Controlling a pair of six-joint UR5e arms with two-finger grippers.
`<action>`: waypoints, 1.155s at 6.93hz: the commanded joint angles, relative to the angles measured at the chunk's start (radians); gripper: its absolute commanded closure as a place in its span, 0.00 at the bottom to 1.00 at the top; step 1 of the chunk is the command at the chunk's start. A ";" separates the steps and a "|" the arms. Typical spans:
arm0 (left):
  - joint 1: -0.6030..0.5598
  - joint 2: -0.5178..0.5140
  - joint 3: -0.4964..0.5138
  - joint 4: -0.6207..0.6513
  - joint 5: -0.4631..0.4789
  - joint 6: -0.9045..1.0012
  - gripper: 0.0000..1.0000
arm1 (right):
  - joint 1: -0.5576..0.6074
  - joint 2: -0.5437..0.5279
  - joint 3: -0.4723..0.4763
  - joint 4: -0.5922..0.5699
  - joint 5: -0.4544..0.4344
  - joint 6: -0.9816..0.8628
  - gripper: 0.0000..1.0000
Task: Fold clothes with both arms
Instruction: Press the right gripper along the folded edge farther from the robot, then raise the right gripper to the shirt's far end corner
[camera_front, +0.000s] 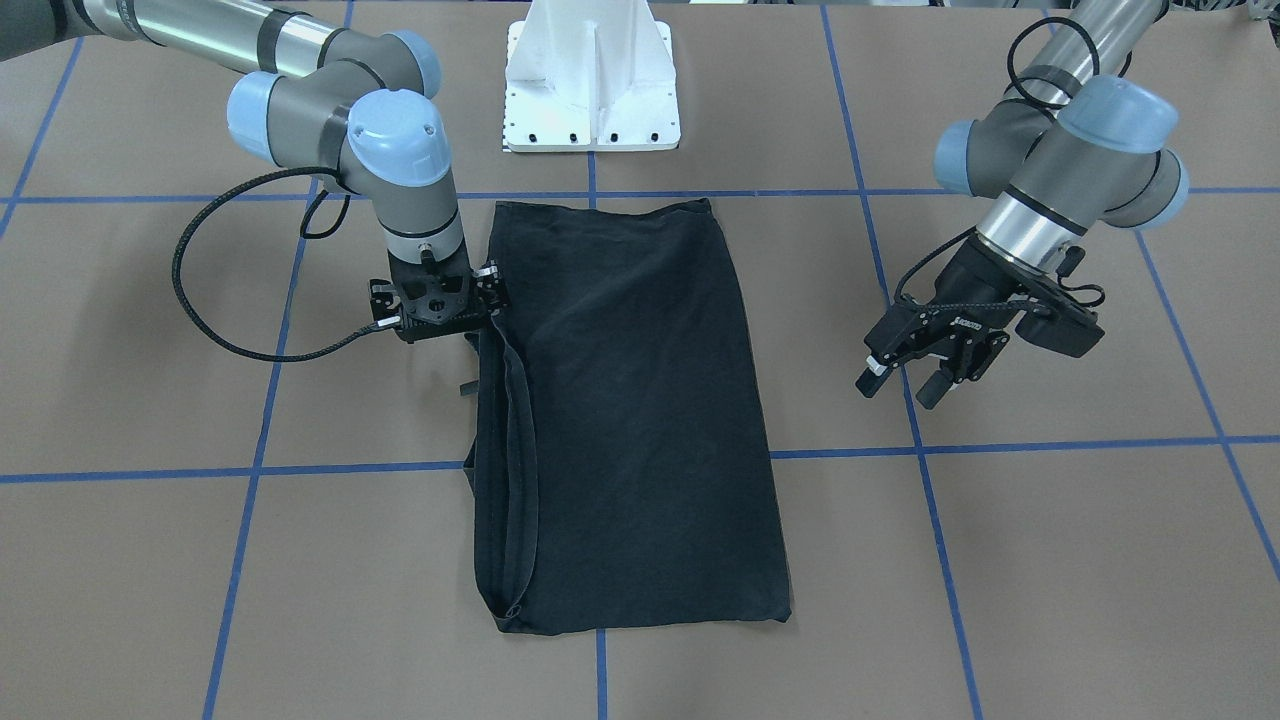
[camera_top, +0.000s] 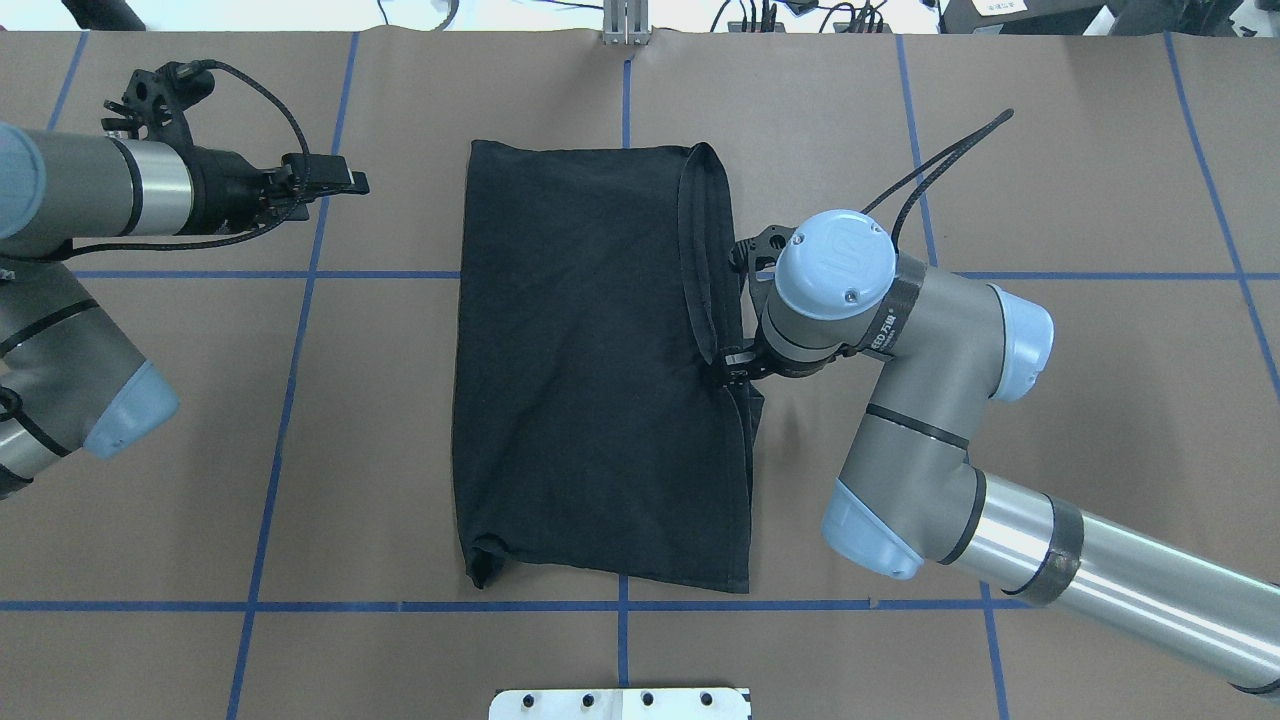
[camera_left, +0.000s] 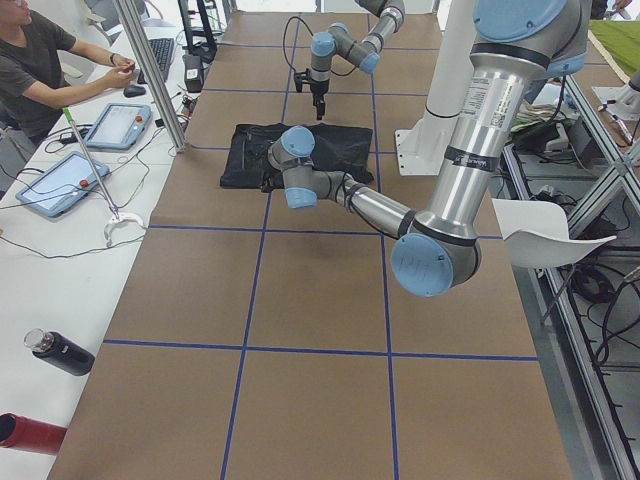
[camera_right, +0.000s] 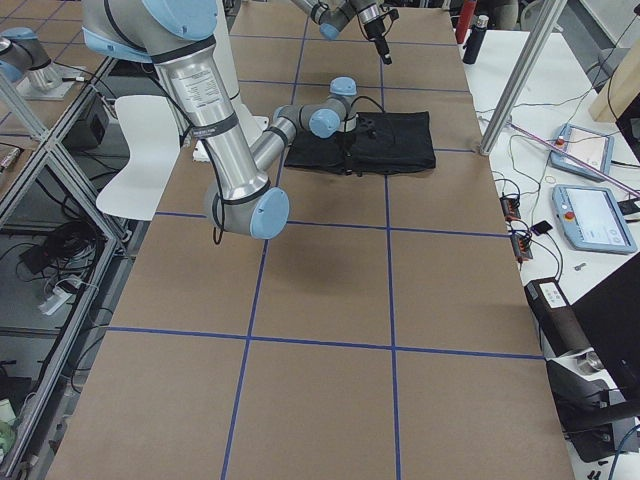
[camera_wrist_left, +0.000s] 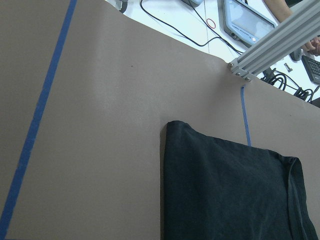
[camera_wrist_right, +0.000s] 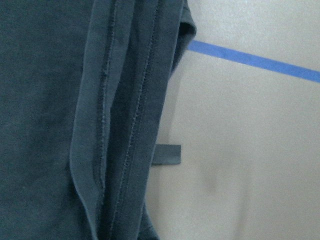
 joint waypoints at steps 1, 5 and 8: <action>0.000 0.000 0.004 -0.001 0.000 0.001 0.00 | 0.005 0.101 -0.075 0.004 -0.025 -0.009 0.00; 0.002 0.000 0.012 -0.002 -0.002 0.002 0.00 | 0.006 0.158 -0.255 0.113 -0.058 -0.011 0.00; 0.002 0.000 0.010 -0.002 0.000 0.001 0.00 | 0.005 0.154 -0.263 0.110 -0.051 -0.008 0.00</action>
